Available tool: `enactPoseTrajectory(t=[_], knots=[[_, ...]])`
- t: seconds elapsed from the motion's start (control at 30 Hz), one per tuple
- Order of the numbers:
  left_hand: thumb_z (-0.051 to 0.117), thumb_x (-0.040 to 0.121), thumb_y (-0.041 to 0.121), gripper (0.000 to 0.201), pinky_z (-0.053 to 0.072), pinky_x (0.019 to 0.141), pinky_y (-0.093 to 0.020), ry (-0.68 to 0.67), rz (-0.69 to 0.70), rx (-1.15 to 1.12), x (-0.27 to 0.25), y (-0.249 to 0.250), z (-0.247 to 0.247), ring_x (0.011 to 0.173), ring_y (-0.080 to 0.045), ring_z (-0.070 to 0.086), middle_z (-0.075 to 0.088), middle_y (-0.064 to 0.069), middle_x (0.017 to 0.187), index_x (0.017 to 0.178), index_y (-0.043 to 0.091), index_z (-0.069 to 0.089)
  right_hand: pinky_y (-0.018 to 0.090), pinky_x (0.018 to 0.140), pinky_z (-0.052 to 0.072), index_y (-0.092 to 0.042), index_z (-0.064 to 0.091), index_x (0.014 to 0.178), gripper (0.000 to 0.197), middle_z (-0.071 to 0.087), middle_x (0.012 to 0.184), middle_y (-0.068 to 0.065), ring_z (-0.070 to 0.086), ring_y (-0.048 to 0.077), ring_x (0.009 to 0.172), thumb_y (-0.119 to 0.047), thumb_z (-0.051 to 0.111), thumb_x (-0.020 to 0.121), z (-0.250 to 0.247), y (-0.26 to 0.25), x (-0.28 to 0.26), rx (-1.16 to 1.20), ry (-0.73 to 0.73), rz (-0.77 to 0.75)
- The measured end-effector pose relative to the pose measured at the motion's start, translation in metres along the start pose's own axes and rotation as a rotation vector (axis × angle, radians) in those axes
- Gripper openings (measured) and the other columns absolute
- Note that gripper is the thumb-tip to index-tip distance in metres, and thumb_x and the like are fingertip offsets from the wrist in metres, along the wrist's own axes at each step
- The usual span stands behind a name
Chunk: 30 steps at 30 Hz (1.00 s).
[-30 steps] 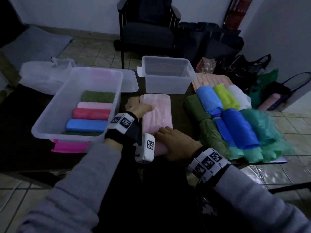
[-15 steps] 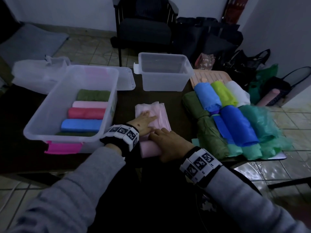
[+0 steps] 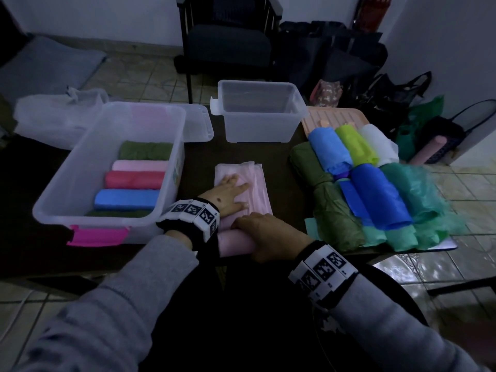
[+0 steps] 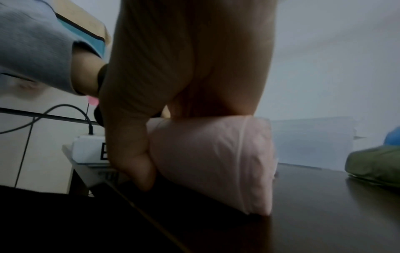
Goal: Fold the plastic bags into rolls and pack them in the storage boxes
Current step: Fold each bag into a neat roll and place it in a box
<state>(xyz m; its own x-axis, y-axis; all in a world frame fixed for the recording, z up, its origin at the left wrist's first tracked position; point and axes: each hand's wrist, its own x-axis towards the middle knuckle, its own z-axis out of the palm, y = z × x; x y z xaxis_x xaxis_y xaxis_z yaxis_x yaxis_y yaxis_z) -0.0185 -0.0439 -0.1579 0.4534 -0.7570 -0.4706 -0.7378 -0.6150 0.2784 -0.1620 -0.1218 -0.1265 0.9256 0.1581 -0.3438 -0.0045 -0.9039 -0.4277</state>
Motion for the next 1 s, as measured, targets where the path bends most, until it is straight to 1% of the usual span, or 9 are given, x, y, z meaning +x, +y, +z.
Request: enactPoseTrajectory(t=[0.17,0.37,0.57,0.63,0.7,0.77,0.8,0.9,1.0], knots=[[0.041,0.097,0.041,0.066,0.001,0.117,-0.042,-0.002,-0.004,-0.049,-0.001,0.001,-0.001,0.145,-0.024,-0.011,-0.011,-0.007,0.158,0.15,0.029,0.004,0.037,0.096,0.041,-0.014,0.036,0.13,0.062,0.054,0.124,0.01,0.053,0.025,0.111,-0.018,0.07,0.078,0.006,0.003,-0.003,0.047,0.059,0.047],[0.043,0.097,0.039,0.067,0.005,0.117,-0.042,0.04,-0.018,-0.128,-0.003,0.002,-0.002,0.146,-0.021,-0.008,-0.006,-0.004,0.159,0.151,0.025,0.006,0.033,0.09,0.044,-0.017,0.053,0.117,0.047,0.055,0.117,0.005,0.053,0.021,0.106,-0.022,0.074,0.074,0.007,0.008,-0.001,0.086,0.08,0.025],[0.039,0.098,0.042,0.073,0.007,0.117,-0.038,0.137,-0.059,-0.331,-0.013,0.01,-0.004,0.146,-0.018,-0.003,-0.008,-0.002,0.159,0.151,0.018,-0.005,0.034,0.096,0.042,-0.021,0.055,0.127,0.057,0.054,0.119,0.003,0.049,0.017,0.108,-0.036,0.075,0.076,-0.005,0.014,0.003,0.001,0.026,0.026],[0.039,0.097,0.042,0.067,0.008,0.117,-0.039,0.195,-0.077,-0.327,-0.018,0.011,-0.003,0.146,-0.02,0.0,-0.004,-0.003,0.159,0.151,0.019,0.006,0.027,0.096,0.041,-0.019,0.051,0.13,0.063,0.056,0.122,0.002,0.051,0.016,0.113,-0.03,0.077,0.074,-0.01,0.015,0.004,0.094,0.011,0.071],[0.043,0.097,0.038,0.054,0.021,0.113,-0.035,0.336,-0.072,-0.337,-0.026,0.012,-0.003,0.142,-0.021,0.02,0.018,-0.006,0.155,0.145,0.018,0.031,0.021,0.088,0.041,-0.017,0.049,0.126,0.061,0.057,0.119,0.0,0.053,0.014,0.11,-0.024,0.079,0.073,-0.015,0.017,0.005,0.183,0.003,0.127],[0.047,0.096,0.032,0.033,0.037,0.094,-0.025,0.471,-0.048,-0.408,-0.039,0.015,-0.004,0.12,-0.018,0.048,0.049,-0.005,0.131,0.125,0.017,0.055,0.019,0.083,0.04,-0.016,0.053,0.119,0.054,0.057,0.113,-0.002,0.052,0.011,0.103,-0.025,0.08,0.072,-0.019,0.019,0.006,0.182,0.007,0.138],[0.049,0.096,0.029,0.026,0.038,0.083,-0.021,0.48,-0.052,-0.446,-0.045,0.016,-0.005,0.106,-0.014,0.056,0.058,-0.003,0.118,0.115,0.016,0.061,0.019,0.082,0.04,-0.015,0.056,0.117,0.052,0.058,0.112,-0.001,0.052,0.01,0.101,-0.026,0.08,0.072,-0.02,0.02,0.007,0.175,0.013,0.136],[0.057,0.091,0.028,0.017,0.039,0.078,-0.02,0.3,-0.076,-0.477,-0.062,0.012,-0.011,0.089,-0.007,0.059,0.068,0.002,0.102,0.1,0.019,0.068,0.023,0.083,0.041,-0.012,0.061,0.115,0.048,0.062,0.112,0.003,0.054,0.013,0.1,-0.029,0.079,0.073,-0.024,0.02,0.012,0.148,0.006,0.147],[0.064,0.087,0.034,0.031,0.037,0.087,-0.018,0.069,-0.033,-0.416,-0.073,0.005,-0.016,0.1,-0.002,0.055,0.066,0.008,0.116,0.114,0.021,0.067,0.029,0.089,0.044,-0.015,0.064,0.116,0.048,0.062,0.112,0.005,0.052,0.014,0.101,-0.038,0.075,0.076,-0.029,0.024,0.018,0.129,-0.039,0.185]])
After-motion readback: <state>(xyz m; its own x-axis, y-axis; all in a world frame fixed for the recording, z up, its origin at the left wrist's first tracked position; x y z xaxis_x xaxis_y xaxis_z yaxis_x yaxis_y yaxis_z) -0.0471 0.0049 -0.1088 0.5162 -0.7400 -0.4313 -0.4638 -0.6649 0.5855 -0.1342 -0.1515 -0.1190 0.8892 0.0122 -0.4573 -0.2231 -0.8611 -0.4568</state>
